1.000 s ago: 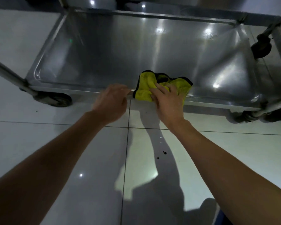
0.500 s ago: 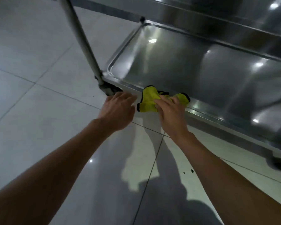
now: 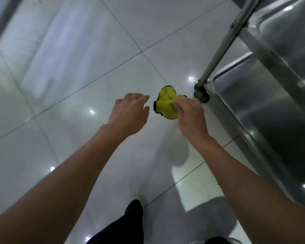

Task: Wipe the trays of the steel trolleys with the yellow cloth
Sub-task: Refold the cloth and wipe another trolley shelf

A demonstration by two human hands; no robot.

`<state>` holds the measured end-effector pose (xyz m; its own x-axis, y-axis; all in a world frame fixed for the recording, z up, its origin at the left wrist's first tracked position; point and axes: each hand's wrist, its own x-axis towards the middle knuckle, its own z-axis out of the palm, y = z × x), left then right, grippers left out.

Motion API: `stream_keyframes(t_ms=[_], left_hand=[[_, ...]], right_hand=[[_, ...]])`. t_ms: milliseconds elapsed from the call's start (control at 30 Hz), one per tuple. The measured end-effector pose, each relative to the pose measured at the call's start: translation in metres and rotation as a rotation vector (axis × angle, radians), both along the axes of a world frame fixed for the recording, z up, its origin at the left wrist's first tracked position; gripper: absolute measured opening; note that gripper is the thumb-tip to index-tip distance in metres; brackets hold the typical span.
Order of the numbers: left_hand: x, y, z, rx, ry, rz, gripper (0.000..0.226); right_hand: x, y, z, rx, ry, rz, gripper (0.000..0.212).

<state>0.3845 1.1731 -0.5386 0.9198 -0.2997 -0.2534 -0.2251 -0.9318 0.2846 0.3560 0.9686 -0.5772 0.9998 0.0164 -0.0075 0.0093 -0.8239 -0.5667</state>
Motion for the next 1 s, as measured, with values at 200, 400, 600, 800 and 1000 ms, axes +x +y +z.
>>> stream_keyframes(t_ms=[200,400,600,800,1000], left_hand=[[-0.01,0.112,0.137,-0.009,0.033,0.194,0.045],[0.003,0.167,0.272,-0.064,0.034,0.262,0.043],[0.044,0.165,0.366,-0.123,0.013,0.274,0.043],[0.113,0.139,0.432,-0.185,-0.051,0.307,0.043],[0.192,0.115,0.476,-0.24,-0.108,0.337,0.034]], right_hand=[[0.01,0.091,0.136,0.166,0.089,-0.014,0.026],[0.036,0.152,0.275,0.204,0.143,-0.007,0.027],[0.082,0.164,0.384,0.19,0.049,0.087,0.027],[0.152,0.144,0.458,0.167,-0.052,0.122,0.026],[0.233,0.121,0.51,0.141,-0.113,0.167,0.027]])
